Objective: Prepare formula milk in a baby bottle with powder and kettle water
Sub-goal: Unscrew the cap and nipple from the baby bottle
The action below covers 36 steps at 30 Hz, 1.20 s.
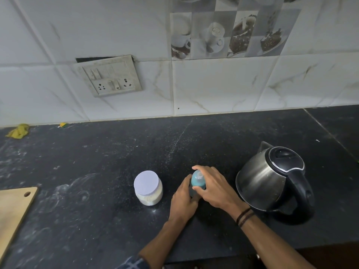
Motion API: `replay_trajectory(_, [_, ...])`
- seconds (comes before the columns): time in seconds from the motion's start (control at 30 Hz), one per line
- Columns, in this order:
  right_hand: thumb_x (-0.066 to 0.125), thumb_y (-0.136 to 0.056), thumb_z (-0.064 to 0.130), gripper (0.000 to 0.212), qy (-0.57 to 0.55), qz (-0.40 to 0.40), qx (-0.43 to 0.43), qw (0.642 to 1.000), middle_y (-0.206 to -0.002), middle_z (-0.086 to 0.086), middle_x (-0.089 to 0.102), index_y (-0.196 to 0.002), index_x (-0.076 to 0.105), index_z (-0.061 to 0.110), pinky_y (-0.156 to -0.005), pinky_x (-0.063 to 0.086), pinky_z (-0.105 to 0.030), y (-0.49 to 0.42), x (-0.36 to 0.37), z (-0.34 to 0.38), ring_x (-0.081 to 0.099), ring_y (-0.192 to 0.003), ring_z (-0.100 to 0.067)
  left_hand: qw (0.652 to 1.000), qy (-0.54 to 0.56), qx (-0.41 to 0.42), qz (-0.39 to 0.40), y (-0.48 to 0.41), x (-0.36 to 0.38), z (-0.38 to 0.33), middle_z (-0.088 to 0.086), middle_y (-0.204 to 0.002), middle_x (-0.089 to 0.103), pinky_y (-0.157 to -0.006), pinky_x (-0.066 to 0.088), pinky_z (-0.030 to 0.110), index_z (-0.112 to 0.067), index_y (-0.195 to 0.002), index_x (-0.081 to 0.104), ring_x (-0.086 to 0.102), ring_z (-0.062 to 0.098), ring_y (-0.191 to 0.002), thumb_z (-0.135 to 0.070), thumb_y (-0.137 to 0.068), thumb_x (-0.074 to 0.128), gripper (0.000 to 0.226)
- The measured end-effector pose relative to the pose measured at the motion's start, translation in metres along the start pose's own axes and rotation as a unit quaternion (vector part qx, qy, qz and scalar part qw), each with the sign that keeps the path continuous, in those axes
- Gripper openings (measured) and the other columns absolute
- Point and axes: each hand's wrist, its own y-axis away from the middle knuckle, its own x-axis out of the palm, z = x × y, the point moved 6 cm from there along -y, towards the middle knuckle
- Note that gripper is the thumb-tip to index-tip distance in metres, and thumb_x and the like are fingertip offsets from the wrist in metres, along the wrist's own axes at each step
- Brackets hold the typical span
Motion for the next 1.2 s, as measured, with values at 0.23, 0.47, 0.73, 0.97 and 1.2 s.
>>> replay_trajectory(0.23, [0.077,-0.091,0.029,0.068,0.000,0.024,-0.020,1.000,-0.141,0.006,0.054,-0.149,0.042,0.030,-0.104,0.046,-0.031,-0.002,-0.002,0.001,0.047,-0.127,-0.010,1.000,-0.004,0.000,0.003,-0.001,0.002,0.001,-0.019,-0.128,0.064,-0.088,0.053,0.028,-0.040,-0.144,0.043,0.064,0.005,-0.111,-0.026,-0.090,0.069,0.062])
replay_trajectory(0.47, [0.077,-0.090,0.028,0.065,-0.010,0.040,-0.035,0.999,-0.135,0.009,0.053,-0.145,0.043,0.034,-0.101,0.045,-0.027,-0.004,-0.007,0.002,0.043,-0.117,-0.001,1.000,0.001,-0.001,0.000,-0.002,0.002,0.002,-0.016,-0.130,0.065,-0.094,0.054,0.031,-0.036,-0.144,0.045,0.065,0.007,-0.114,-0.026,-0.092,0.073,0.060])
replay_trajectory(0.73, [0.076,-0.091,0.033,0.065,0.019,0.056,-0.019,0.998,-0.135,0.010,0.054,-0.146,0.043,0.031,-0.100,0.048,-0.031,-0.003,-0.013,0.006,0.047,-0.119,-0.006,1.000,0.006,-0.006,0.003,-0.001,0.000,-0.001,-0.015,-0.129,0.065,-0.092,0.055,0.032,-0.034,-0.144,0.046,0.065,0.006,-0.112,-0.029,-0.092,0.073,0.058])
replay_trajectory(0.97, [0.078,-0.088,0.048,0.062,0.167,0.053,0.066,0.982,-0.127,-0.007,0.061,-0.131,0.053,0.013,-0.085,0.048,-0.032,-0.013,-0.010,0.015,0.061,-0.114,-0.023,1.000,0.005,-0.006,0.003,0.001,-0.001,-0.004,-0.010,-0.130,0.065,-0.091,0.055,0.041,-0.028,-0.146,0.047,0.064,0.010,-0.110,-0.031,-0.092,0.071,0.059])
replay_trajectory(1.2, [0.079,-0.083,0.042,0.041,0.091,0.111,0.009,0.990,-0.106,0.005,0.055,-0.107,0.053,0.021,-0.076,0.042,-0.028,-0.019,-0.018,0.012,0.056,-0.098,-0.016,1.000,0.011,-0.012,0.012,-0.001,0.000,-0.002,-0.006,-0.137,0.064,-0.099,0.053,0.045,-0.026,-0.150,0.045,0.063,0.015,-0.120,-0.032,-0.092,0.077,0.066])
